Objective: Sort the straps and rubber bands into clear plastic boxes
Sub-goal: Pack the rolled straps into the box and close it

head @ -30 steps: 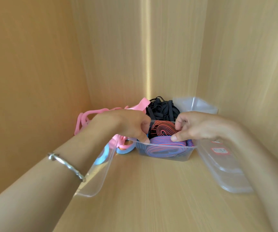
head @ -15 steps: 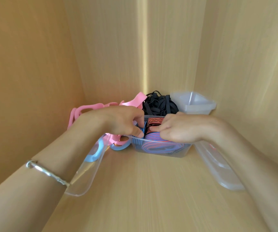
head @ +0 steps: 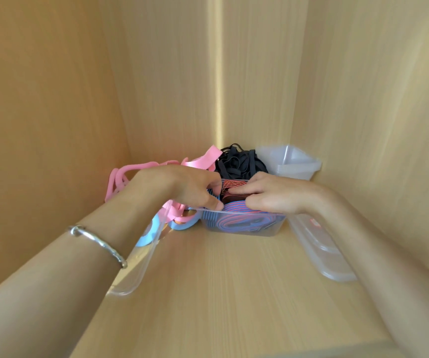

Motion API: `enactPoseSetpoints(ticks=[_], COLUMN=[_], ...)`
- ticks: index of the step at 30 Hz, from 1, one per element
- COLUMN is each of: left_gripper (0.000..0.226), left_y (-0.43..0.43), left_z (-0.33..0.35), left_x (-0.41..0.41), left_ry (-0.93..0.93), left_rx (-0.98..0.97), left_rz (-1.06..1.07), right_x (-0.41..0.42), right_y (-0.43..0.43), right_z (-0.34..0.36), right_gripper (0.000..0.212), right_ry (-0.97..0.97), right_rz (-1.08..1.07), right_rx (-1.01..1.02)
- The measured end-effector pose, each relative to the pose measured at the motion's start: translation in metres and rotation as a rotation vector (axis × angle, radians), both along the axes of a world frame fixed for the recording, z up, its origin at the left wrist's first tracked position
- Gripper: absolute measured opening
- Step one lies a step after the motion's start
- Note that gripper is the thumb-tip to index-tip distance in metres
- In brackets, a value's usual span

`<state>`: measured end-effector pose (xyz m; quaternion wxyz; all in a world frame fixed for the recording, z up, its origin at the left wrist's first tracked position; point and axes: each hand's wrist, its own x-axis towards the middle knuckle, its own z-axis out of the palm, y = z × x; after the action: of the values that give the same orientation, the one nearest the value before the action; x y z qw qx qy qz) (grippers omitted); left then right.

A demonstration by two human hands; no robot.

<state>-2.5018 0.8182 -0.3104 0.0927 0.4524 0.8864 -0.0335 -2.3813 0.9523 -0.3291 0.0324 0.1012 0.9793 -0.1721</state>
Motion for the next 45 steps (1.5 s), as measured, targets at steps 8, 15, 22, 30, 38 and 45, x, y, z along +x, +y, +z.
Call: enactPoseSetpoints(ticks=[8,15,22,30,38,45], left_gripper=[0.027,0.025,0.026,0.088,0.048,0.065], left_y=[-0.039,-0.067,-0.082,-0.081,-0.068,-0.069], left_z=[0.005,-0.041,-0.047,-0.051,-0.058,-0.025], left_x=[0.008,0.010,0.003,0.029,0.048,0.050], left_ry=[0.339,0.251,0.298,0.182,0.328,0.601], left_rx=[0.384,0.041,0.114,0.229,0.352,0.788], left_rz=[0.111,0.272,0.331,0.496,0.453,-0.028], right_x=[0.001,-0.013,-0.026,-0.024,-0.018,-0.007], right_y=[0.022,0.006,-0.016,-0.014,-0.015,-0.018], right_z=[0.000,-0.012,-0.018,-0.021,-0.023,-0.022], right_gripper=[0.034,0.039,0.042,0.046,0.049,0.037], right_ry=[0.381,0.335,0.172,0.153,0.195,0.213], right_rz=[-0.099,0.030,0.230,0.217,0.213,0.226], right_rx=[-0.138,-0.068,0.090,0.122,0.108,-0.079])
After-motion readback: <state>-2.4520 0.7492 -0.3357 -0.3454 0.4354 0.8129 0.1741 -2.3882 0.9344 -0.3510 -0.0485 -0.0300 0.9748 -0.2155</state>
